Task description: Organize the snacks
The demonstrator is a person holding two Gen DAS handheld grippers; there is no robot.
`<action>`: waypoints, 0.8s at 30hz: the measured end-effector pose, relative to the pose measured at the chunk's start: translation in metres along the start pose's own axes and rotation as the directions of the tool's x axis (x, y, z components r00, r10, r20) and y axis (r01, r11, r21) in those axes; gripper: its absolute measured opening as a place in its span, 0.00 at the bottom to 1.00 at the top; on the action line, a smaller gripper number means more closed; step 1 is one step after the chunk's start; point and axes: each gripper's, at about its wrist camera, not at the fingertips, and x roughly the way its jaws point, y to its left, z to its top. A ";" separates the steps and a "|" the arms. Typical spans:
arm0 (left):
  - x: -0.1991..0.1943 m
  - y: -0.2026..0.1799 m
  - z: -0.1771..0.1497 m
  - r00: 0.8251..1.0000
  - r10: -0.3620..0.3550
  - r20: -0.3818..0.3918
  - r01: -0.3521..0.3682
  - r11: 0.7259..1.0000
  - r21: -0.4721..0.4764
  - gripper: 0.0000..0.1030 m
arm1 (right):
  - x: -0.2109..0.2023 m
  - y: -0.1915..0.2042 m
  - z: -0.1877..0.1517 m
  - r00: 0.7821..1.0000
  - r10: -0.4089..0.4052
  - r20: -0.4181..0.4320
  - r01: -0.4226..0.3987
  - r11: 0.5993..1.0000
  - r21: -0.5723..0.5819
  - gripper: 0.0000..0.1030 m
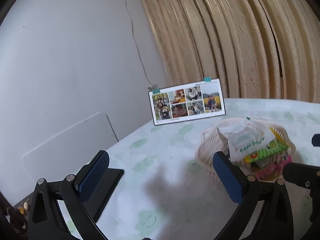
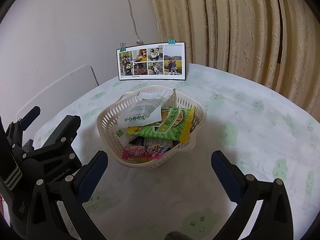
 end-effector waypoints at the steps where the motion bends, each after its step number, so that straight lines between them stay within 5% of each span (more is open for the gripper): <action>1: 0.001 0.000 -0.001 1.000 -0.004 -0.006 0.004 1.000 0.005 1.00 | 0.001 0.000 0.000 1.000 0.000 -0.003 0.000 1.000 -0.002 1.00; 24: 0.006 0.000 -0.009 0.999 -0.012 -0.037 0.013 0.999 0.033 1.00 | 0.009 0.009 -0.005 0.999 -0.003 -0.035 0.002 1.000 -0.023 1.00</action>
